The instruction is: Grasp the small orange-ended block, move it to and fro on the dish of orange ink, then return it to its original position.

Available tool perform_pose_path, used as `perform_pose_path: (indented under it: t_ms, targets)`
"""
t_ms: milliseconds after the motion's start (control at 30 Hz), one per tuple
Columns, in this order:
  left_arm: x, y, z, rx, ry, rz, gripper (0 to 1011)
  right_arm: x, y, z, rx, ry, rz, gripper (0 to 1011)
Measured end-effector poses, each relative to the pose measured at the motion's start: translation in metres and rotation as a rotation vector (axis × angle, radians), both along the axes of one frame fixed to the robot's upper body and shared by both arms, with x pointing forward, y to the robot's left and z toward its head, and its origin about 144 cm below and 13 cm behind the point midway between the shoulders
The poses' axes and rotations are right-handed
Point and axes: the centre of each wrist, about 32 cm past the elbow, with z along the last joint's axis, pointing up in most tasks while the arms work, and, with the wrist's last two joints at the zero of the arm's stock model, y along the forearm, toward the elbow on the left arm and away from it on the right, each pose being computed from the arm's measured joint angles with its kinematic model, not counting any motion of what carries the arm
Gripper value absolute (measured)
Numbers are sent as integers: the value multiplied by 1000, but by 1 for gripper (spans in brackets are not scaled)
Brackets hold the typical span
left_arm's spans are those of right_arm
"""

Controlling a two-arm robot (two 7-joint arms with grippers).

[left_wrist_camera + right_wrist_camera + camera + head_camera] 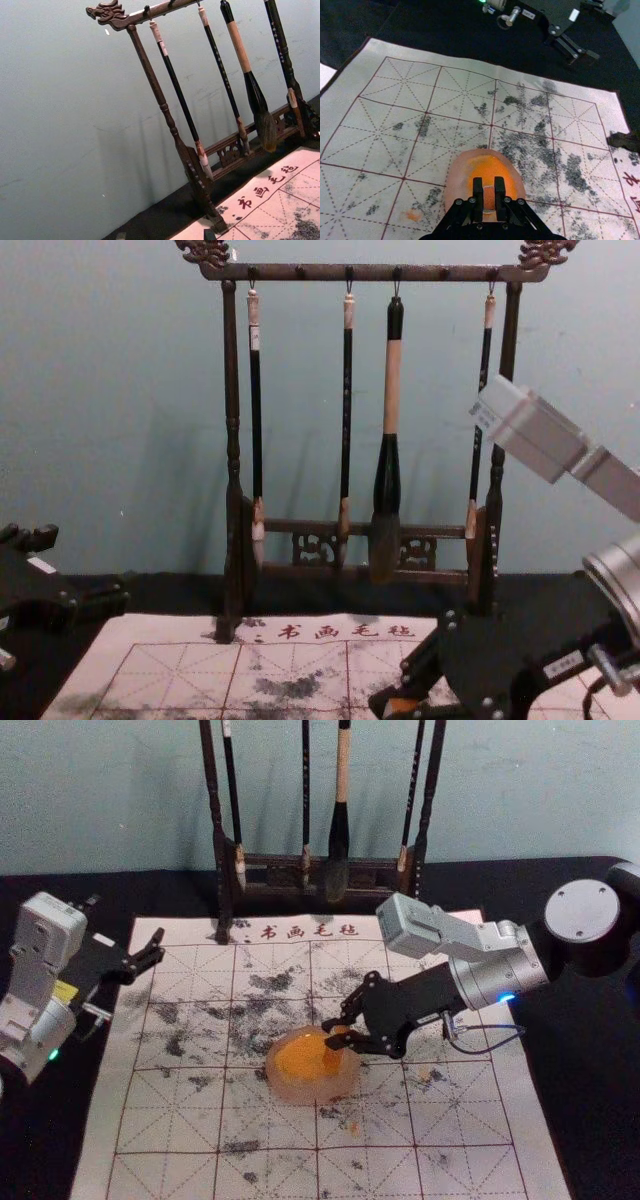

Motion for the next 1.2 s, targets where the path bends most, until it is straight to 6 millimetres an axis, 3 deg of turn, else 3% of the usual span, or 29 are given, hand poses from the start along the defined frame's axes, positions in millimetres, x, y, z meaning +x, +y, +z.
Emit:
perform_pose_path:
  t_ms: [500, 1200]
  targets:
    - [0, 0, 0, 0, 0, 0, 1001, -3, 14, -2, 17, 6, 53, 132]
    - [0, 0, 0, 0, 0, 0, 1001, 15, 39, -6, 31, 0, 77, 131]
